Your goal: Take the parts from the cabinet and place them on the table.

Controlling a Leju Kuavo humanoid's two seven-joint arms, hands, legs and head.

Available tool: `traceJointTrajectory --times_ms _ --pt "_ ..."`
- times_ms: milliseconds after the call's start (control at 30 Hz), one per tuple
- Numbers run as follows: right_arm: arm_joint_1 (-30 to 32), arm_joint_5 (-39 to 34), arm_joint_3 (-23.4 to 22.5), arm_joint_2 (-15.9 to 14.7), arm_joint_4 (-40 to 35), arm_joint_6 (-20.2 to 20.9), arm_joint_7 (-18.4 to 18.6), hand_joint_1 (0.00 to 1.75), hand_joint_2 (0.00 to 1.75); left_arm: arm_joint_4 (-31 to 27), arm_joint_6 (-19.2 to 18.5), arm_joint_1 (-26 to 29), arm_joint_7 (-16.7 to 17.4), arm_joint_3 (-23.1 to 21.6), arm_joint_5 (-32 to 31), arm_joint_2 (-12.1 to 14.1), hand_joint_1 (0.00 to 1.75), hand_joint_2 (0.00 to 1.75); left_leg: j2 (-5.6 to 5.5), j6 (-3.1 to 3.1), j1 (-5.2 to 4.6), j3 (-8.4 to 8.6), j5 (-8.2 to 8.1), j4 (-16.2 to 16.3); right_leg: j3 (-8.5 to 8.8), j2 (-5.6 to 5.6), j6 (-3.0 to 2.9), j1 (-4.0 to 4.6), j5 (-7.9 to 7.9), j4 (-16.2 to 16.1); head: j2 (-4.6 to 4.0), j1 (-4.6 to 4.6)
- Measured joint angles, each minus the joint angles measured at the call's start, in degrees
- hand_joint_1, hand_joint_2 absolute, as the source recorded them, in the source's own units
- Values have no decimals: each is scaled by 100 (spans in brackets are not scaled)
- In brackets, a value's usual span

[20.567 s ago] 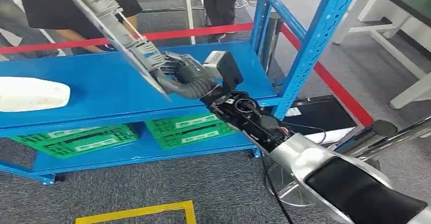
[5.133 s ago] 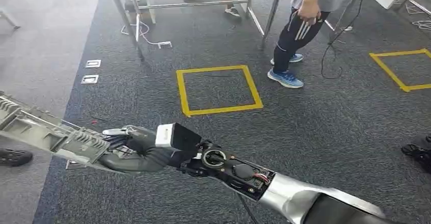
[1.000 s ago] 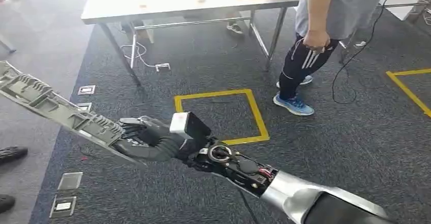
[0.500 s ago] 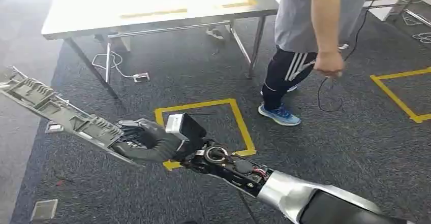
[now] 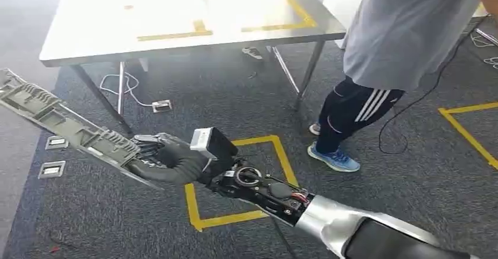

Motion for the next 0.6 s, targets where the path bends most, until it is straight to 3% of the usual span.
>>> traceJointTrajectory --times_ms 33,67,100,133,167,200,233,300,333,367,400,467,500,533,567,600 --pt "0 -4 -2 -22 7 -2 2 175 175 0 4 7 7 -2 -2 35 0 175 -59 -62 23 42 -47 -81 91 67 -32 14 55 -33 0 -24" --pt "-3 -4 -9 -24 7 -2 9 175 175 0 9 -22 26 -7 6 24 0 175 -76 -84 56 115 -66 -170 217 60 -60 15 43 -87 0 -11" --pt "-19 -4 -13 -22 2 -13 22 175 175 -7 9 -49 37 -15 11 0 0 175 -58 -60 50 166 -5 -132 300 46 -96 26 18 -217 0 79" --pt "-23 -4 -20 -11 -15 -22 35 175 175 -4 9 -48 41 -20 11 71 0 175 -66 -90 -16 135 98 -21 435 37 -100 -30 13 -320 0 90" --pt "-21 -4 -31 -11 -20 -30 42 175 175 -7 9 -43 44 -28 11 48 0 175 -16 -109 -8 32 127 223 574 19 -78 -111 -1 -454 0 153" --pt "-33 -4 -39 -9 -22 -42 39 175 175 -7 9 -62 35 -33 9 33 0 175 51 -199 2 -184 103 586 644 8 -86 -161 -15 -519 0 123" --pt "-63 -4 -39 4 -39 -52 31 175 175 -7 9 -89 37 -37 11 24 0 175 71 -307 76 -509 -58 1033 685 4 -69 -209 -37 -545 0 107" --pt "-65 -7 -48 7 -70 -92 17 175 175 -7 7 -109 37 -59 9 46 0 175 95 -481 222 -1013 -524 1624 756 -1 40 -305 -126 -553 0 114" --pt "-52 -7 -52 7 -70 -112 20 175 175 -7 0 -108 37 -70 11 51 0 175 109 -574 295 -1164 -620 1705 803 0 118 -374 -183 -545 0 112" --pt "-31 -9 -57 7 -70 -136 24 175 175 -7 0 -102 44 -74 11 62 0 175 130 -661 360 -1202 -500 1567 843 7 180 -436 -235 -520 0 112" --pt "-12 -18 -70 7 -70 -155 28 175 175 -7 0 -96 57 -76 26 66 0 175 155 -769 438 -1139 -166 1193 877 20 251 -517 -300 -474 0 112" --pt "-2 -22 -92 7 -70 -195 42 175 175 -7 2 -93 61 -81 31 79 0 175 172 -988 592 -832 699 129 933 26 413 -663 -446 -347 0 107" --pt "-5 -22 -98 7 -70 -199 39 175 175 -7 2 -91 66 -94 37 35 0 175 160 -1118 650 -797 800 -157 919 32 522 -635 -525 -238 0 66" --pt "-10 -24 -105 4 -72 -197 39 175 175 -4 7 -112 79 -116 44 49 0 175 184 -869 612 -867 431 -48 850 57 560 -665 -564 -168 0 -22" --pt "-10 -24 -122 7 -109 -201 44 175 175 -7 9 -121 85 -125 46 50 0 175 165 -718 572 -912 617 46 817 39 637 -639 -625 -159 0 19" --pt "2 -24 -133 7 -120 -201 44 175 175 -7 9 -122 85 -127 46 62 0 175 161 -579 625 -923 611 94 846 30 683 -638 -671 -144 0 50"
